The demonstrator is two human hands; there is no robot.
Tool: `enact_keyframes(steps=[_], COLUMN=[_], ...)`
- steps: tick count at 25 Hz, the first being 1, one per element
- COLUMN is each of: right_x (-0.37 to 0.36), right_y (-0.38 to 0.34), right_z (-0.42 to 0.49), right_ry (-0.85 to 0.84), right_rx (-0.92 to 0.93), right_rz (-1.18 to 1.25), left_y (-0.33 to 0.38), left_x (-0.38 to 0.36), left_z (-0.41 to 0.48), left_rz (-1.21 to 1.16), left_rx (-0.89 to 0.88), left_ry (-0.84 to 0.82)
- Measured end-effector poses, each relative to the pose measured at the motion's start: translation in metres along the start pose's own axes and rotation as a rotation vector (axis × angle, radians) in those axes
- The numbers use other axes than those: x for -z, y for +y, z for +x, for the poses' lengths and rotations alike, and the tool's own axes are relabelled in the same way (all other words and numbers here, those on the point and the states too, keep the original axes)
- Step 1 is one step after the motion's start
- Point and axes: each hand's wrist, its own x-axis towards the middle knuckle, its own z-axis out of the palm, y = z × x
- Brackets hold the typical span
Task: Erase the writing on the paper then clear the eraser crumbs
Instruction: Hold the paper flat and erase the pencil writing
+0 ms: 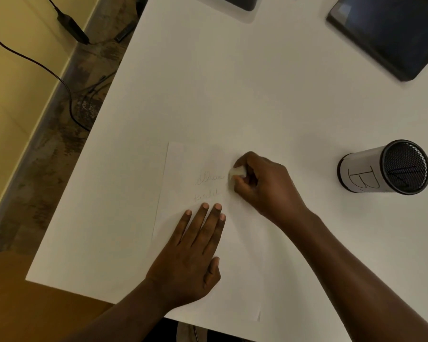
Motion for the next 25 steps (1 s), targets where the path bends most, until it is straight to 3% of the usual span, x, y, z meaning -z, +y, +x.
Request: enact_keyframes(steps=[6,12,16,22,25], right_x=[-0.011,-0.006,-0.015,-0.015,-0.019], right_y=[-0.008,-0.002,-0.013,-0.011,-0.018], right_z=[-0.043,-0.003,-0.042,-0.001,-0.022], right_ry=[-0.101,0.048,-0.081,0.09,0.085], right_rx=[0.057,0.005,0.067,-0.045,-0.067], right_rz=[0.016,-0.024,-0.035,-0.033,0.043], left_y=[0.0,0.0,0.0,-0.001,0.001], left_x=[0.001,-0.001,-0.001,-0.003,-0.001], left_z=[0.001,0.0,0.001,0.0,0.0], left_rz=[-0.001,0.007,-0.009,0.006,-0.004], left_rx=[-0.001,0.005,0.007,0.005,-0.002], left_ry=[0.007,0.005,0.018,0.022,0.028])
